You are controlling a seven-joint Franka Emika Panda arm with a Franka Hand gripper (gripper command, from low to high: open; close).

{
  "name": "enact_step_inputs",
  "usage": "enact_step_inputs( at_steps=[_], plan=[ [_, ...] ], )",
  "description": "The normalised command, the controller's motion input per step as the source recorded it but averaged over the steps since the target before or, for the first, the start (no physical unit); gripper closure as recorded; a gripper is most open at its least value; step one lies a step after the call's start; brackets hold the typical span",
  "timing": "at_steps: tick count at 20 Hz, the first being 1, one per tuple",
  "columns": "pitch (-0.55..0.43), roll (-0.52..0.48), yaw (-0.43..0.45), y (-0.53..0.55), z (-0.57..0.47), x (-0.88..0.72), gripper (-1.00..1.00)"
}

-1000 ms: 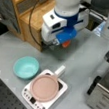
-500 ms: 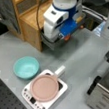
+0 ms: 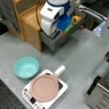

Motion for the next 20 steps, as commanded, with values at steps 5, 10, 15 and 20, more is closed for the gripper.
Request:
enact_step_inputs(
  at_steps=[5, 10, 15, 20],
  plan=[
    [-0.223, 0.128, 0.037, -0.15, -0.19, -0.08, 1.00],
    [-0.159, 0.125, 0.034, -0.06, -0.10, -0.05, 1.00],
    [-0.149, 0.125, 0.015, -0.01, -0.05, -0.05, 1.00],
    [-0.166, 0.143, -0.029, -0.04, -0.10, -0.07, -1.00]
  ],
)
